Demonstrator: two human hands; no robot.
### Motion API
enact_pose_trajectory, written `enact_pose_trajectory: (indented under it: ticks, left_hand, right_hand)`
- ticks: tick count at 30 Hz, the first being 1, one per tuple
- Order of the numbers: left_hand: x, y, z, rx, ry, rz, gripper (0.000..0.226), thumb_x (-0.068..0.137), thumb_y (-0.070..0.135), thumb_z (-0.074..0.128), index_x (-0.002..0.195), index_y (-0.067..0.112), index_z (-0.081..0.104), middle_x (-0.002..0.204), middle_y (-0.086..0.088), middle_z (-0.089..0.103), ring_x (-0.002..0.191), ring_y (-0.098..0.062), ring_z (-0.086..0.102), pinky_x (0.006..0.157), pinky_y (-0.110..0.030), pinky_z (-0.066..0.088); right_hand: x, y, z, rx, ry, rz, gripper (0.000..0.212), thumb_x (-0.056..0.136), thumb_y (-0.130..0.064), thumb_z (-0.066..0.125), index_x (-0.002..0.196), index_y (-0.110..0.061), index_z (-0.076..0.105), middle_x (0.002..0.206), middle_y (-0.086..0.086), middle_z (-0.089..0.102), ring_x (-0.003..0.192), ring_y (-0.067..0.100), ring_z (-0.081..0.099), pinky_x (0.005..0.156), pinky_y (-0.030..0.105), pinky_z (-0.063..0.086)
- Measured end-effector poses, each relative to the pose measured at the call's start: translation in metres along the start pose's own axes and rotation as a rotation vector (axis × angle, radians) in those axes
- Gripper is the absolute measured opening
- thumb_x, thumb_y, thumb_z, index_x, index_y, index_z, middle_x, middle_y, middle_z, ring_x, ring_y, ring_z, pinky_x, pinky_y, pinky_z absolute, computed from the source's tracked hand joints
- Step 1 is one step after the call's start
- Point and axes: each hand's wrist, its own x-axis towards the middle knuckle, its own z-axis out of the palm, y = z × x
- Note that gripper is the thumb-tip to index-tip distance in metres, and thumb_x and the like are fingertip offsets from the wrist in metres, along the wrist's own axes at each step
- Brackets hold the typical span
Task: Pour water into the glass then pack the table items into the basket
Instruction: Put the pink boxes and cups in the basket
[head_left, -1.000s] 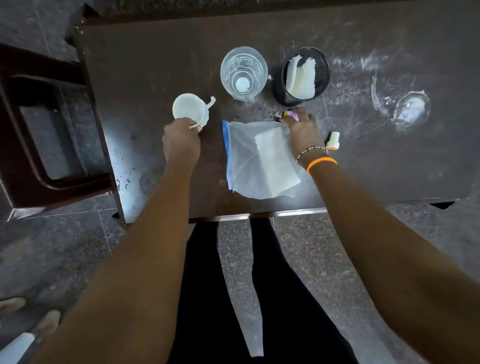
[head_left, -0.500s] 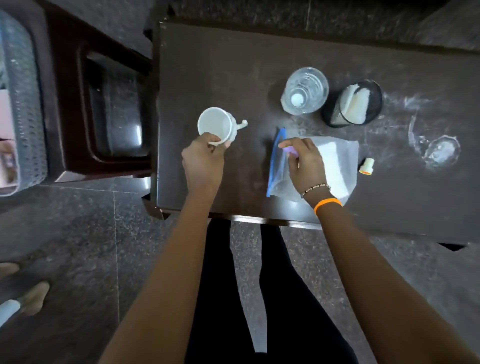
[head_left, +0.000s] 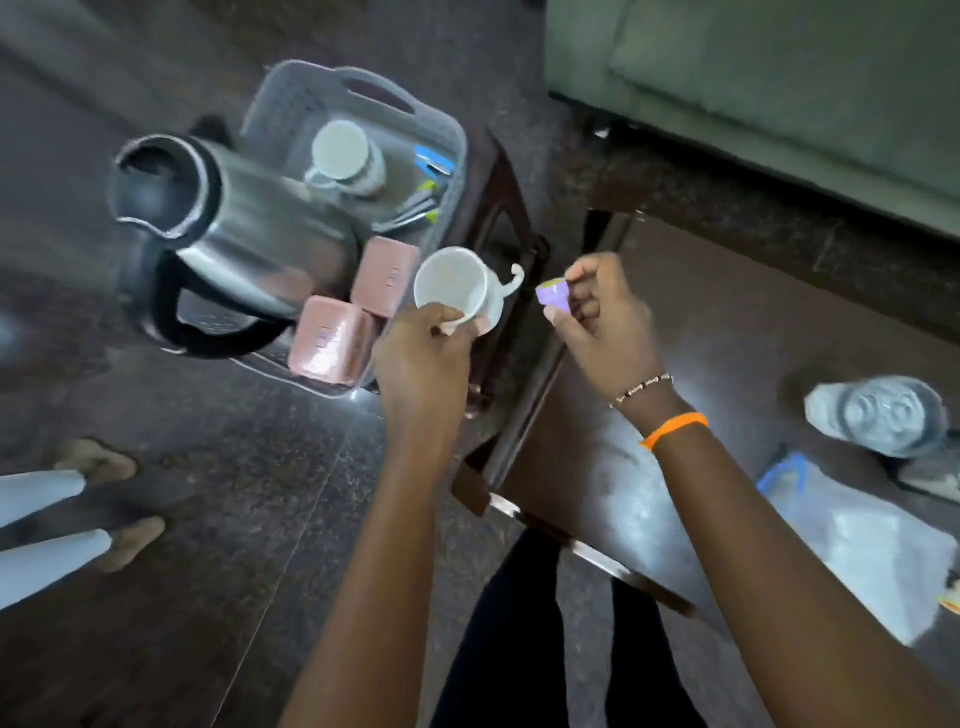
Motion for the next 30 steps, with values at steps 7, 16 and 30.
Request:
enact_pose_trajectory:
  ticks: [7,16,30]
  left_hand:
    - [0.103,-0.004,-0.04,0.013,0.125,0.018,0.027,0.085,0.031,0.064,0.101,0.011,0.071,0.099,-0.017,0.071,0.098,-0.033,0.062,0.078,-0.033,0.043]
    - [0.17,-0.013,-0.003,0.001,-0.081,-0.073,0.03,0.087,0.024,0.063,0.111,0.006,0.065,0.116,-0.02,0.064,0.108,-0.035,0.058,0.082,-0.032,0.044]
    - [0.174,-0.026,0.003,0.157,-0.141,-0.034,0.028,0.088,0.017,0.058,0.113,0.005,0.063,0.128,-0.015,0.052,0.113,-0.035,0.053,0.092,-0.035,0.042]
  right_hand:
    - [0.082,-0.048,0.07,-0.077,-0.003,-0.147,0.022,0.079,-0.007,0.057,0.1,-0.008,0.052,0.079,0.001,0.067,0.062,0.018,0.057,0.067,0.031,0.05]
    - [0.131,-0.048,0.098,-0.154,0.073,-0.086,0.021,0.076,-0.008,0.062,0.095,-0.01,0.053,0.075,-0.004,0.062,0.053,-0.002,0.051,0.067,0.022,0.049]
    - [0.182,-0.067,0.123,-0.262,0.083,-0.155,0.022,0.072,-0.005,0.064,0.092,-0.007,0.055,0.075,0.002,0.063,0.061,0.017,0.053,0.074,0.041,0.054]
